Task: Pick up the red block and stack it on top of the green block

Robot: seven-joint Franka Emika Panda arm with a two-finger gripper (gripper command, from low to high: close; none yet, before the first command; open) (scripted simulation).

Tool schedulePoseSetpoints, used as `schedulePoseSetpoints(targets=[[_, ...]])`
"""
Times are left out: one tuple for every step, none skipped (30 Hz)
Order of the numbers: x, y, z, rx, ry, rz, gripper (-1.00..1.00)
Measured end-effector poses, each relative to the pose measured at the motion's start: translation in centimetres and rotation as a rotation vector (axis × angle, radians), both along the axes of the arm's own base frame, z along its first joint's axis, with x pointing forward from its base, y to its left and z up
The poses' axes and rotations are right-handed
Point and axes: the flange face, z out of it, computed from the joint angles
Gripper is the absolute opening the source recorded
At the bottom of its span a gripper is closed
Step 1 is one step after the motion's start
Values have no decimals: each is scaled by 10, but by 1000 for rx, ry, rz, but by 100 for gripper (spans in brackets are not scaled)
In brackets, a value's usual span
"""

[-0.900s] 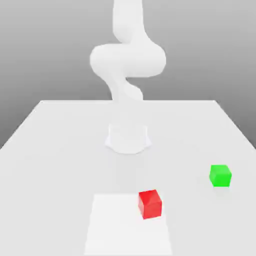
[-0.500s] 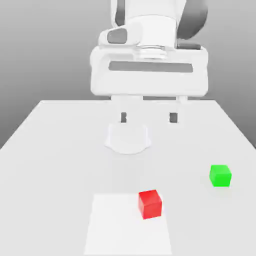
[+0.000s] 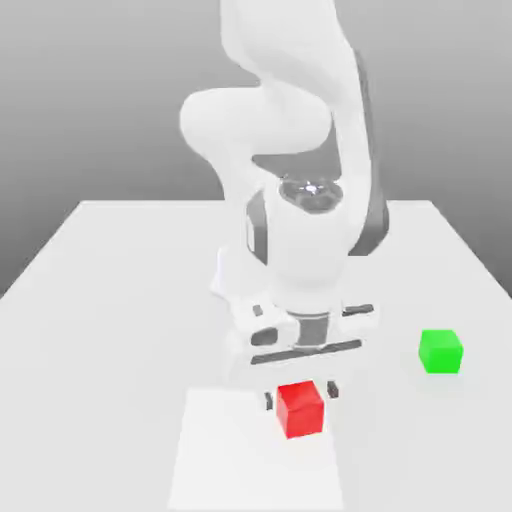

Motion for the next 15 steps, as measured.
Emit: schedulePoseSetpoints(targets=[[0, 0, 0, 0, 0, 0, -100], [0, 0, 0, 0, 0, 0, -100], [0, 0, 0, 0, 0, 0, -100], [0, 0, 0, 0, 0, 0, -100], [0, 0, -3, 0, 0, 0, -100], [0, 0, 0, 0, 0, 0, -100], [1, 0, 7, 0, 0, 0, -100], [1, 0, 15, 0, 0, -1, -100], [2, 0, 23, 0, -1, -1, -100], [2, 0, 32, 0, 0, -1, -100], [1, 0, 42, 0, 0, 0, -100], [1, 0, 51, 0, 0, 1, -100], [0, 2, 58, -1, 0, 17, -100], [-1, 5, 62, -1, 0, 52, -100], [-3, 15, 65, -1, 1, 110, -100]])
